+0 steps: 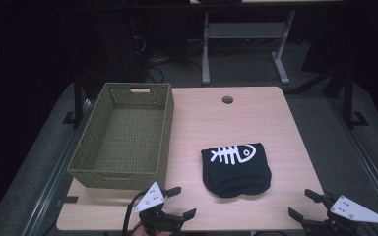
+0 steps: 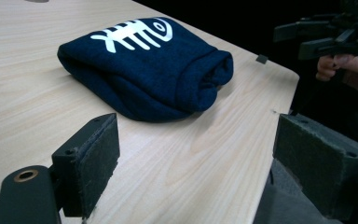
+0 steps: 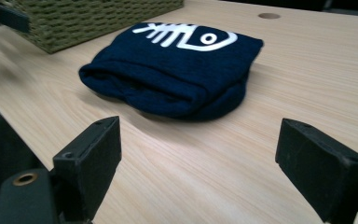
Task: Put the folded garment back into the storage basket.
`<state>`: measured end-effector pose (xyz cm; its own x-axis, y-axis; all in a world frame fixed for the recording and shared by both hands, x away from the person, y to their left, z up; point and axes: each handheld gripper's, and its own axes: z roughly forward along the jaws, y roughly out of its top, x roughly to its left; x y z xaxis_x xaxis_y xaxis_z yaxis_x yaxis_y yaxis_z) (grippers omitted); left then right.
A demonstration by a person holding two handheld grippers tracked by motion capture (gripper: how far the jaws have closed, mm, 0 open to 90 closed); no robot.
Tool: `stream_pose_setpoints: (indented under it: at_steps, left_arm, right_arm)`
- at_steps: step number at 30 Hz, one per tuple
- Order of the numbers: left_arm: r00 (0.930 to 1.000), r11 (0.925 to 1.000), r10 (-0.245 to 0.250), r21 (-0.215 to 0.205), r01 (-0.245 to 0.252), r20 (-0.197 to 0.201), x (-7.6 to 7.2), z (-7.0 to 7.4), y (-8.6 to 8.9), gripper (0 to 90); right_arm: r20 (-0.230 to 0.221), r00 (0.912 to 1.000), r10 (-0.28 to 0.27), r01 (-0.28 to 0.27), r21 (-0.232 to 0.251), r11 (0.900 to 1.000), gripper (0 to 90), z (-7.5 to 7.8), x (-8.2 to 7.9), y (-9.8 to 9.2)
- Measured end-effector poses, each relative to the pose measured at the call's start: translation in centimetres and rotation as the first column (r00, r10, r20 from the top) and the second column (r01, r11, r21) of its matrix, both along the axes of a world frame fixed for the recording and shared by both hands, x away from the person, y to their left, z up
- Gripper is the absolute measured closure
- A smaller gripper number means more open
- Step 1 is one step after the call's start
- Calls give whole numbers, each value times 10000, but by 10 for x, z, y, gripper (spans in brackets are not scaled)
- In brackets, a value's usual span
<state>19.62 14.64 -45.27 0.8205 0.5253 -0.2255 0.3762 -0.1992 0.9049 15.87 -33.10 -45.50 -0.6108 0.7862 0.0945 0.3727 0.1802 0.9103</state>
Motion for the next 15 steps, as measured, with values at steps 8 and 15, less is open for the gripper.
stream_pose_setpoints:
  at_steps: [8, 15]
  left_arm:
    - [9999, 9994, -33, 339, 30, 97, 4, 4, -6, 139]
    - [10000, 9996, -89, 286, 89, 6, 14, 4, -14, 139]
  right_arm:
    - [-332, 9988, 352, -359, -215, 9991, 139, 6, 14, 6]
    - [-520, 9975, 468, -486, -340, 9982, 139, 14, 29, 14]
